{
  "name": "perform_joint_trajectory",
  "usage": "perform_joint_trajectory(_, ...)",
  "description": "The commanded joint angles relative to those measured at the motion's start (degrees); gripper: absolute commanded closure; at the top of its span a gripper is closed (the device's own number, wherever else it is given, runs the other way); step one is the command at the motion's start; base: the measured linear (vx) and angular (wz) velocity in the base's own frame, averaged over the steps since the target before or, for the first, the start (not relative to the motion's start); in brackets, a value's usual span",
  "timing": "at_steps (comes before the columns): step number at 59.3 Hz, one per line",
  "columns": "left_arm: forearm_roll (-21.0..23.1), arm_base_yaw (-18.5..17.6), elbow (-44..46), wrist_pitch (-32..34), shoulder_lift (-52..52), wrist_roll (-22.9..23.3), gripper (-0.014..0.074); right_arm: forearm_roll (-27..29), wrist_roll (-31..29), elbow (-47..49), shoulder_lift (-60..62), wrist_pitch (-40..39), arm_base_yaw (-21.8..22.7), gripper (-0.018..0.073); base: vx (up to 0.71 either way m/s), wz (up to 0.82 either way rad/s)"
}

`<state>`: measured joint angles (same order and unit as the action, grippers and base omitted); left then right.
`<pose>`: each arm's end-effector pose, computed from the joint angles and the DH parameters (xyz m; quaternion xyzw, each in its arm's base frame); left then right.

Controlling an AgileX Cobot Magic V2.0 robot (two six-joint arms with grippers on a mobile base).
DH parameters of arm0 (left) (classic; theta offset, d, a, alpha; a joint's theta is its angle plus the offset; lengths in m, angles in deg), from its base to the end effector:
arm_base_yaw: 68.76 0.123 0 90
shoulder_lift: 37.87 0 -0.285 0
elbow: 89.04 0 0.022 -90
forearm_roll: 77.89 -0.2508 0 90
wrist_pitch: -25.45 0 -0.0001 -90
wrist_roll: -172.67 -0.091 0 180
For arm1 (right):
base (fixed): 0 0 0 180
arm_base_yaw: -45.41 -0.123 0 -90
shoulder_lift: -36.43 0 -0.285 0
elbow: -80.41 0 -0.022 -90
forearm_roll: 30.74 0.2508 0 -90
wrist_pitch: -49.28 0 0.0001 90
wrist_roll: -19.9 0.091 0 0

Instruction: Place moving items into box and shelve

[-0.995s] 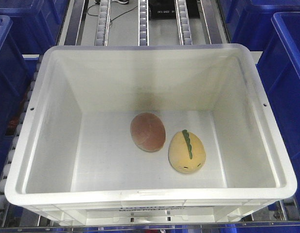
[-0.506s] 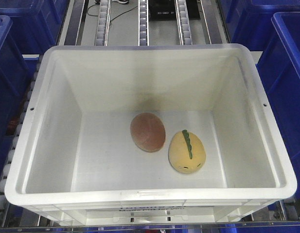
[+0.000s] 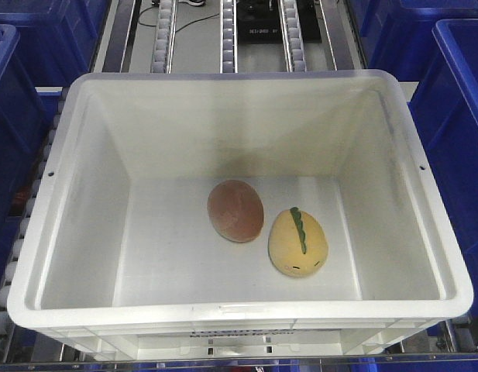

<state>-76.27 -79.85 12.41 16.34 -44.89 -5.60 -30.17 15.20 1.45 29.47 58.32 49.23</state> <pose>0.0550 -0.0112 0.1916 0.0513 0.7336 -0.0867 0.6721 0.0562 -0.0036 0.1894 -0.0026 0.7370 -0.0463 0.6743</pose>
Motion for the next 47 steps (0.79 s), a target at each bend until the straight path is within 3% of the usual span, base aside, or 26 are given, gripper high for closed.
perform_joint_trajectory(1, -0.7, 0.5, -1.4, 5.4, 0.7, 0.1, 0.0603, 0.0, -0.2, -0.2, 0.7, -5.0, 0.3, 0.0568, 0.0, 0.0)
perform_joint_trajectory(47, -0.7, 0.5, -1.4, 5.4, 0.7, 0.1, 0.0603, 0.0, -0.2, -0.2, 0.7, -5.0, 0.3, 0.0568, 0.0, 0.0)
